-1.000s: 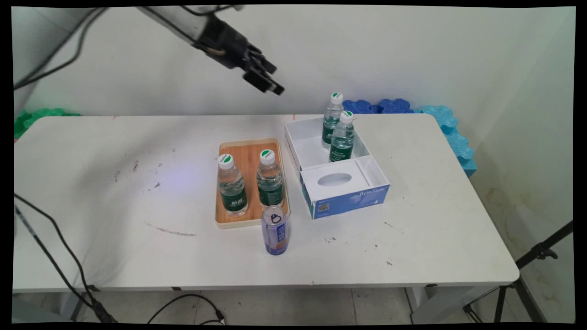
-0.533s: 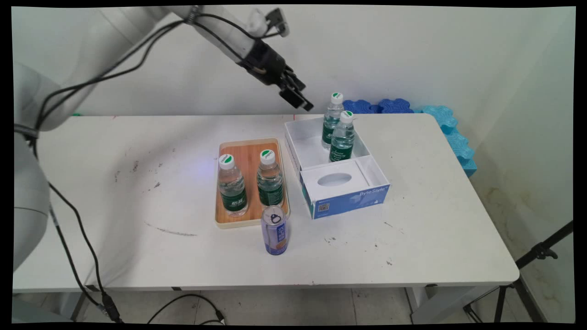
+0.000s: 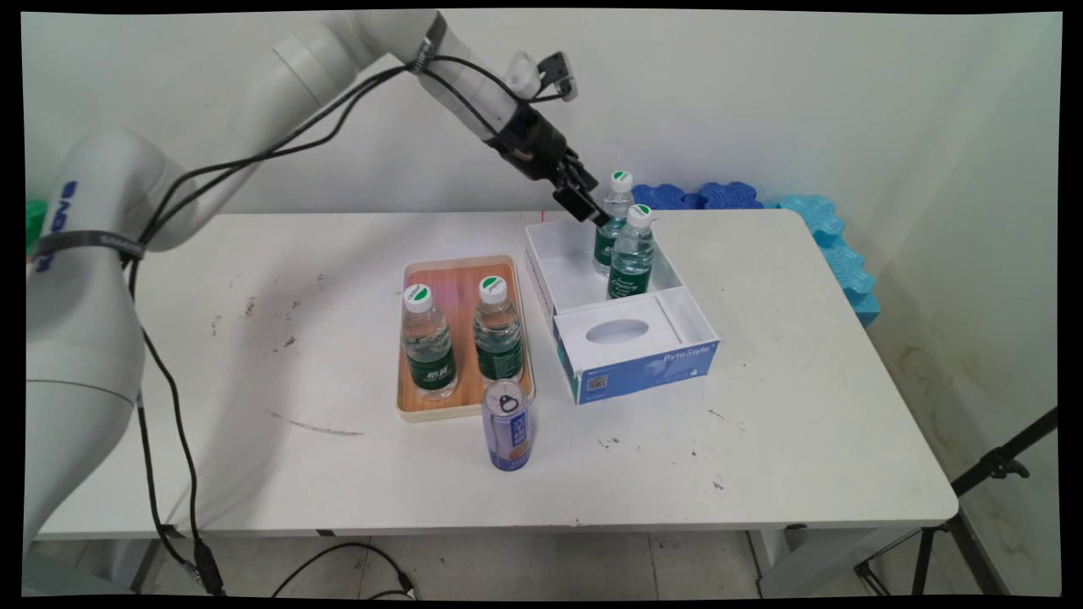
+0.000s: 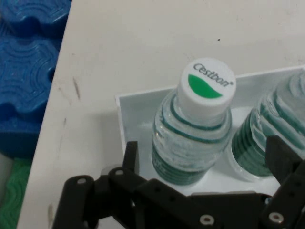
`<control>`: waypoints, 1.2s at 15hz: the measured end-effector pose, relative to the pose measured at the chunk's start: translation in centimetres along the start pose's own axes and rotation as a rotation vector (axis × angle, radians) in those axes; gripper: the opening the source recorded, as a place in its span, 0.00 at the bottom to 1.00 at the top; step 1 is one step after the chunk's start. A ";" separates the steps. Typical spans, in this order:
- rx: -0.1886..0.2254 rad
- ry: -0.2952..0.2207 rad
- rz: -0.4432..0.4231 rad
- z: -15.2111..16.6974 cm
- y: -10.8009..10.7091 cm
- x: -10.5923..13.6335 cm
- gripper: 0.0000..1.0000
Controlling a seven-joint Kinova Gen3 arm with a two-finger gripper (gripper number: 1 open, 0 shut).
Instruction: Pick up the green bottle from the white box, then place the picked object on the tray
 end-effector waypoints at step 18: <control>-0.033 0.022 0.020 5.0 -1.4 0.7 0.00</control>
